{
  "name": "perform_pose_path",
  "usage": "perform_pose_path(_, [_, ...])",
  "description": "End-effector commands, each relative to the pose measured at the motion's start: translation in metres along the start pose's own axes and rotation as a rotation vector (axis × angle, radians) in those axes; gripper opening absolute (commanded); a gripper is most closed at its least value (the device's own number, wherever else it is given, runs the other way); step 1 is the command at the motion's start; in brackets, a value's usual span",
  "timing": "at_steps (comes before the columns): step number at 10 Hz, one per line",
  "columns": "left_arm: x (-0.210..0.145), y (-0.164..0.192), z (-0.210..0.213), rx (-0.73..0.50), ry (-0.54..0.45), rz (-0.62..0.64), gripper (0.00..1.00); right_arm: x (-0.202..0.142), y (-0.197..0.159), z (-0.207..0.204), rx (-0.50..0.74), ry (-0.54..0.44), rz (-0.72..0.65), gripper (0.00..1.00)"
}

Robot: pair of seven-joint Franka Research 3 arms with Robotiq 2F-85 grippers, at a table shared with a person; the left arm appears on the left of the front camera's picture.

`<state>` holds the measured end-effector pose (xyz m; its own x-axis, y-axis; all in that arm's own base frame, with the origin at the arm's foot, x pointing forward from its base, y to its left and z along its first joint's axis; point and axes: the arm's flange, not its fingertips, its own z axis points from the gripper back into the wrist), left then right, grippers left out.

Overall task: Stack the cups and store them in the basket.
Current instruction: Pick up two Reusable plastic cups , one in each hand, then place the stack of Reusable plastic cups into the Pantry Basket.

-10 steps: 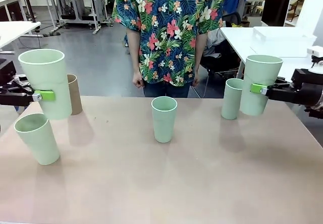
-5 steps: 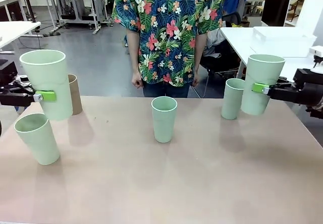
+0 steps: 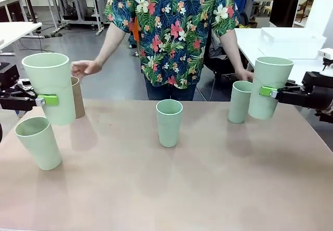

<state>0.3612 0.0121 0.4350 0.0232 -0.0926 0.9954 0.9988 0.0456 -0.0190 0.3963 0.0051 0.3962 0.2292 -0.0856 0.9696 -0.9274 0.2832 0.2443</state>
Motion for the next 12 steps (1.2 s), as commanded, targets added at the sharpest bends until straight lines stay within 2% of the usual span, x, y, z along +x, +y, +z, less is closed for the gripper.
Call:
perform_pose_path(1, [0.0011,-0.0002,0.0006,0.003,-0.003,-0.004,0.85,0.0020,0.0005,0.0001,-0.002,-0.003,0.005,0.86])
perform_pose_path(12, [0.0011,-0.0002,0.0006,0.003,-0.003,-0.004,0.85,0.0020,0.0005,0.0001,-0.002,-0.003,0.005,0.86])
